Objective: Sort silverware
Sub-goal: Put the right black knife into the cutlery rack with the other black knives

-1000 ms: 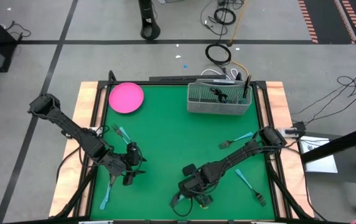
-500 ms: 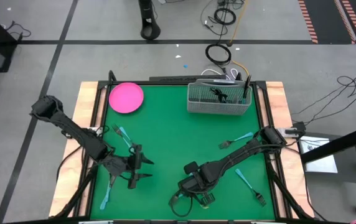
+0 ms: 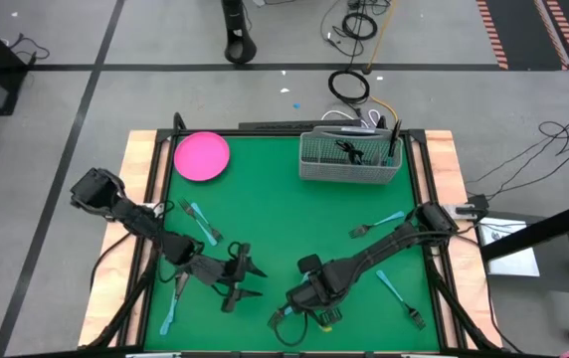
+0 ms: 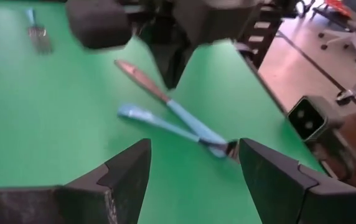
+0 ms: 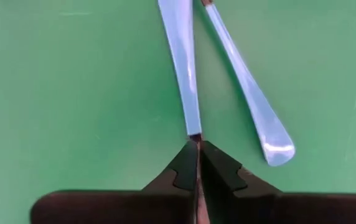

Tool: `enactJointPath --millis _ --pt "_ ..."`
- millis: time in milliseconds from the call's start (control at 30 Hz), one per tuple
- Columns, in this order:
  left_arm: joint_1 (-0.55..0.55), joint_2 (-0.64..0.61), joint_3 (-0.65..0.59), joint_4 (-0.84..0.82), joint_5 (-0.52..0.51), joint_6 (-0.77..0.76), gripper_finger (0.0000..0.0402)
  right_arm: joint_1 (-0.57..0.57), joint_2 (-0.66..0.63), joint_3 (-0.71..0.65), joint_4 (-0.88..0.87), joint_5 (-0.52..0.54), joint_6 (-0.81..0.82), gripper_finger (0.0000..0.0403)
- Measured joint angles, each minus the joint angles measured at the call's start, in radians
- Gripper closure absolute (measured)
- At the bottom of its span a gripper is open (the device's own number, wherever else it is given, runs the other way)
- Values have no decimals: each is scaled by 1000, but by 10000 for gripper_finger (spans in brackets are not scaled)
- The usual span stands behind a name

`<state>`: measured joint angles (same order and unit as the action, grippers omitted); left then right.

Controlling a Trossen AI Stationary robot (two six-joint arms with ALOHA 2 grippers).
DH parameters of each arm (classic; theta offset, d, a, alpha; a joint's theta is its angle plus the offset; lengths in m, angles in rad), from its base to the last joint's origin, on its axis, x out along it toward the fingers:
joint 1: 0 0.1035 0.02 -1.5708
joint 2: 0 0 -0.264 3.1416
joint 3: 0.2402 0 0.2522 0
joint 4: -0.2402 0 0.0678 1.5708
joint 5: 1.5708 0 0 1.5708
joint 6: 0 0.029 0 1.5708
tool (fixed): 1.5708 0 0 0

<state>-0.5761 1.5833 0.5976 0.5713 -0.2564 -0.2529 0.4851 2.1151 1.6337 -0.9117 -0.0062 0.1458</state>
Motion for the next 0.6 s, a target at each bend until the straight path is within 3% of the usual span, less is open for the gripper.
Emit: enactJointPath --millis 400,600 --pt "6 -6 16 -47 23 26 155 26 -1 -22 51 65 -13 281" --pt "6 -6 16 -37 23 24 155 28 -1 -72 96 62 11 278"
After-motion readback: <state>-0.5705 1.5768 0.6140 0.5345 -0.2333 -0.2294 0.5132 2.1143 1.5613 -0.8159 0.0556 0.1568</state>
